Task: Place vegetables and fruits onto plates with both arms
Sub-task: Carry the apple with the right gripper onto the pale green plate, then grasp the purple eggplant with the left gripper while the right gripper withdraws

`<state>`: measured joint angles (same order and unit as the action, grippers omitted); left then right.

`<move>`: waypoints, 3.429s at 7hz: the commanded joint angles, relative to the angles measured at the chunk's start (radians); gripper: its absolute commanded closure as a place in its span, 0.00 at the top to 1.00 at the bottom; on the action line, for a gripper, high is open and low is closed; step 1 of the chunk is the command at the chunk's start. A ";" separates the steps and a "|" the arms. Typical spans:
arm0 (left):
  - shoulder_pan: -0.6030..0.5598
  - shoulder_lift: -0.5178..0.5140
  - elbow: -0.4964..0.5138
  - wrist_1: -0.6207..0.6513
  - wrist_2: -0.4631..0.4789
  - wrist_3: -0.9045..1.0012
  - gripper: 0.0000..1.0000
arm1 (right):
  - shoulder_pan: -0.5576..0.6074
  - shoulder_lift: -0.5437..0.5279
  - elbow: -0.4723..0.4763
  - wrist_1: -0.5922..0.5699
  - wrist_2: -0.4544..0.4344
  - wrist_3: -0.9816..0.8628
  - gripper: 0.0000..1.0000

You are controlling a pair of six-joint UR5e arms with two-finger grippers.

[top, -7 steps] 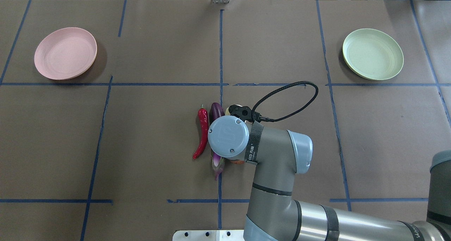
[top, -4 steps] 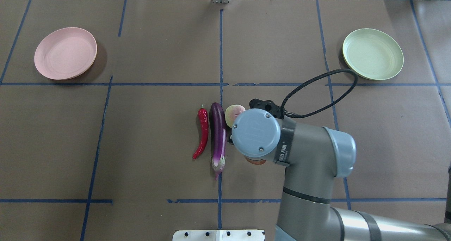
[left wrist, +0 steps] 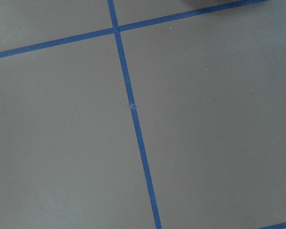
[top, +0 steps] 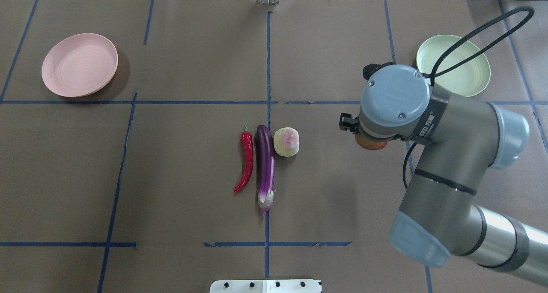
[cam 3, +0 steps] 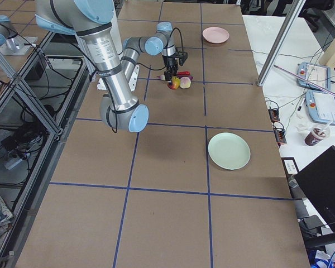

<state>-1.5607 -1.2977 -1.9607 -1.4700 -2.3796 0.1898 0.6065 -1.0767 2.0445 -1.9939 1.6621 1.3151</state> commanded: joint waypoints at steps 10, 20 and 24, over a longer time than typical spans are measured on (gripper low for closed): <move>0.068 -0.015 -0.006 -0.081 -0.003 -0.108 1.00 | 0.507 -0.057 -0.820 0.816 0.355 -0.574 0.01; 0.972 -0.714 0.006 -0.220 0.279 -1.346 1.00 | 0.601 -0.137 -0.518 0.856 0.668 -0.418 1.00; 1.165 -0.956 0.271 -0.224 0.513 -1.440 1.00 | 0.524 -0.167 -0.258 0.683 0.720 -0.372 1.00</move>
<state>-0.4163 -2.1666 -1.7903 -1.6925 -1.8919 -1.2310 1.1616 -1.2414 1.7051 -1.2456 2.3813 0.9354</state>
